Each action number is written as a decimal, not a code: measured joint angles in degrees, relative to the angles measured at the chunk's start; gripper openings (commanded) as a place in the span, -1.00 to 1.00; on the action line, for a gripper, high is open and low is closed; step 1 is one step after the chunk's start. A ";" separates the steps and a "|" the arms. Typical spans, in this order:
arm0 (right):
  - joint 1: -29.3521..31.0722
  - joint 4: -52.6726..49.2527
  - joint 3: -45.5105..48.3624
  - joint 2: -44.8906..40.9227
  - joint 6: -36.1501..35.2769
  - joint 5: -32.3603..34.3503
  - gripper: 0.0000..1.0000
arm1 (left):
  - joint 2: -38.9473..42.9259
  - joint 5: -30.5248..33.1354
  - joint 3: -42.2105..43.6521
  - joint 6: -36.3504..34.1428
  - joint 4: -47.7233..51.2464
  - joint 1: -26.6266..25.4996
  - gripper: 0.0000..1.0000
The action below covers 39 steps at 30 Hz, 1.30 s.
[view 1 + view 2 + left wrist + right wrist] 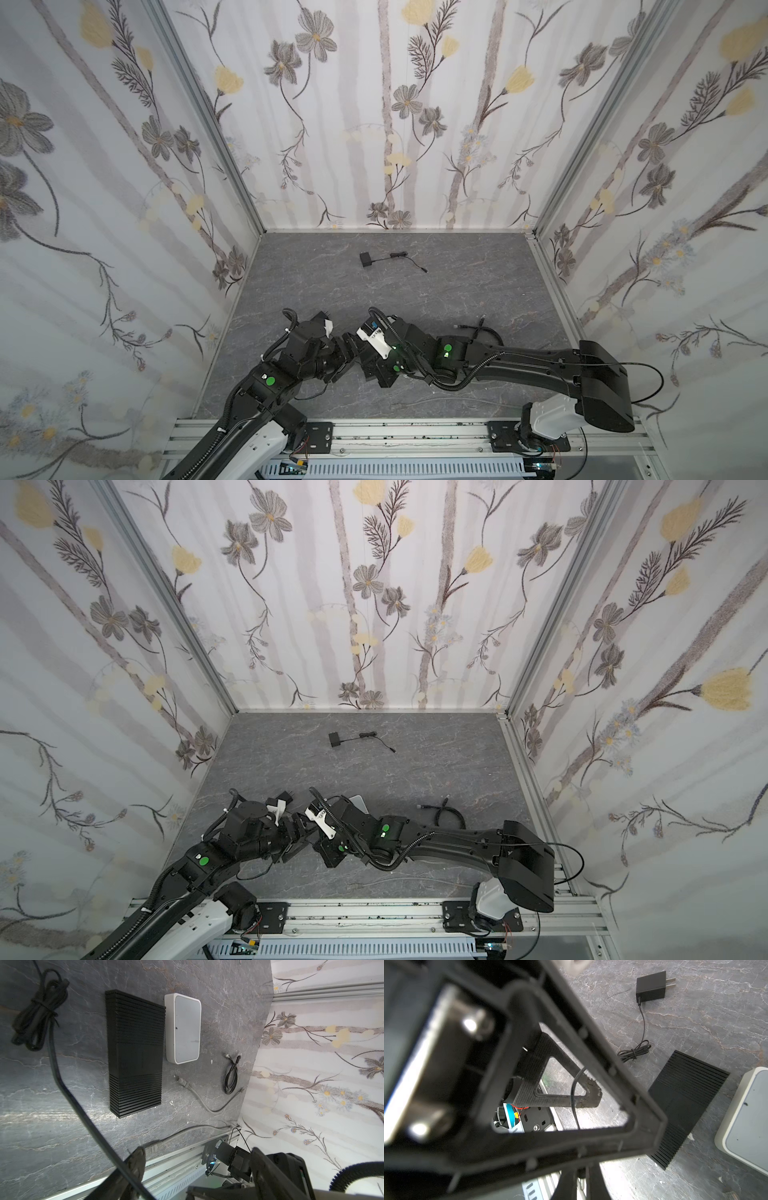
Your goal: Insert the plug into the switch port
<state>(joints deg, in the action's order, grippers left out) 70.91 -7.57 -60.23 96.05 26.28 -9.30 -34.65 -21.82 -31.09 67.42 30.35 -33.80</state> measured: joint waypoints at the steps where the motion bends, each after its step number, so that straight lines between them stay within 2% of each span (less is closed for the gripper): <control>1: 0.00 0.00 0.00 0.04 0.00 -0.07 -1.00 | -0.07 0.61 0.00 0.07 -0.24 -0.02 0.61; 6: -0.04 0.09 0.17 0.07 0.20 -0.63 -1.00 | -1.01 0.74 0.04 0.09 -1.33 -0.02 0.56; 11: -0.11 0.44 0.37 -0.04 0.22 -0.79 -1.00 | -1.33 0.74 0.07 0.09 -1.49 -0.02 0.21; 14: -0.22 0.48 1.38 -0.57 0.22 -0.76 -1.00 | -1.25 0.83 0.07 0.09 -1.46 -0.02 0.14; 17: -0.66 0.74 2.54 -1.07 0.22 -0.76 -1.00 | -0.92 1.22 0.20 0.09 -1.44 -0.02 0.00; 21: -1.38 0.90 2.97 -1.14 0.22 -0.81 -1.00 | 0.31 1.64 0.81 0.15 -1.42 -0.02 -0.30; 27: -1.60 0.94 3.48 -1.73 0.22 -0.81 -1.00 | 2.03 2.08 2.16 0.48 -1.38 0.15 -0.33; 33: -1.57 1.62 5.09 -3.13 0.68 -0.81 -1.00 | 0.68 2.03 2.34 0.39 -1.40 1.27 -0.59; 37: -1.62 2.43 6.14 -3.85 0.72 -0.81 -1.00 | -1.09 0.98 1.88 -0.20 -1.42 2.56 -0.62; 39: -1.60 2.56 6.64 -3.85 0.96 -0.81 -1.00 | -1.66 0.66 1.73 -1.18 -1.42 3.48 -0.70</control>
<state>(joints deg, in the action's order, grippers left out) 69.32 -5.02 -53.58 92.20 27.24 -10.11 -36.32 -21.17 -29.36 66.24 28.93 -30.33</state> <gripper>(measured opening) 0.065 0.186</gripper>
